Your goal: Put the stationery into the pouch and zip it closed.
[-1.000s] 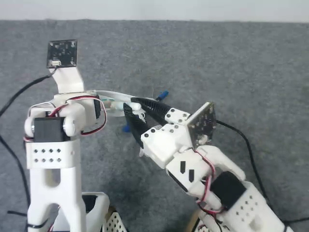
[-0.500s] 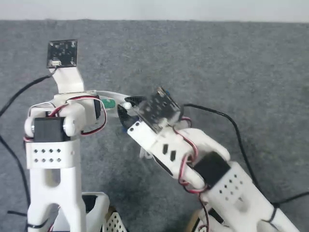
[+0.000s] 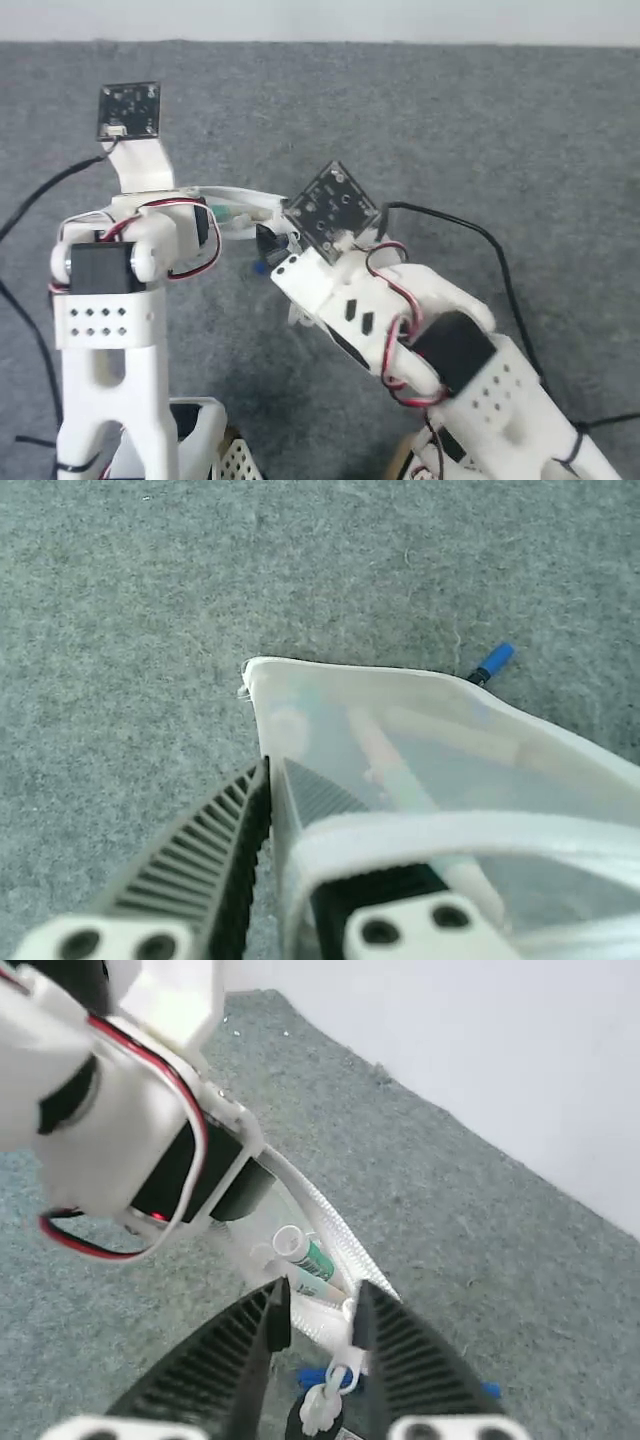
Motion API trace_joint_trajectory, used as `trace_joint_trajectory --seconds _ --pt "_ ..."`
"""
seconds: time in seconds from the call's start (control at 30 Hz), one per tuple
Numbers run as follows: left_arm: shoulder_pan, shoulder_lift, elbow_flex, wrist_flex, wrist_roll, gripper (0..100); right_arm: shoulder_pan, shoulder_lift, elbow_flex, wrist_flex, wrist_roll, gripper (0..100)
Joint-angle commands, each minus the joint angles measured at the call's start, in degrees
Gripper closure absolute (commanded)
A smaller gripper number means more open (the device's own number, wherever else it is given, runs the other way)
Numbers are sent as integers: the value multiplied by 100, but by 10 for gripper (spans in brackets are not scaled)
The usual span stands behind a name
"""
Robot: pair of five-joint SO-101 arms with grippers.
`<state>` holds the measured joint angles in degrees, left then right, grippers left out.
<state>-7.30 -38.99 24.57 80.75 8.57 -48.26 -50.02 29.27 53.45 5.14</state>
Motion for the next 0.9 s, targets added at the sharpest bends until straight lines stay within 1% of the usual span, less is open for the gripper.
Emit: trace_joint_trajectory --seconds 0.0,0.13,0.2,0.27,0.47,0.6,0.67,0.73,0.77,0.87 --pt "9 -26 4 -193 53 988 13 -453 -360 92 -62 997" --pt "9 -26 4 -193 53 988 13 -523 -360 382 -132 992" --pt "-26 -44 4 -193 53 988 40 -523 -378 497 -387 993" --pt "-176 -44 -13 -193 53 988 48 -523 -378 620 -519 993" --pt "-589 -44 -75 -237 114 988 48 -505 -352 892 -607 992" --pt "-967 -44 -145 -237 334 989 57 -462 -325 980 -1020 992" --pt "-1055 -44 -163 -237 334 989 171 -286 -299 989 -1055 991" --pt "-1081 -44 -163 -237 334 989 347 -4 -334 963 -1266 990" --pt "-1081 -44 -163 -237 334 989 462 163 -352 954 -1407 976" --pt "-1090 -44 -163 -237 334 989 743 760 -492 1015 -1837 883"
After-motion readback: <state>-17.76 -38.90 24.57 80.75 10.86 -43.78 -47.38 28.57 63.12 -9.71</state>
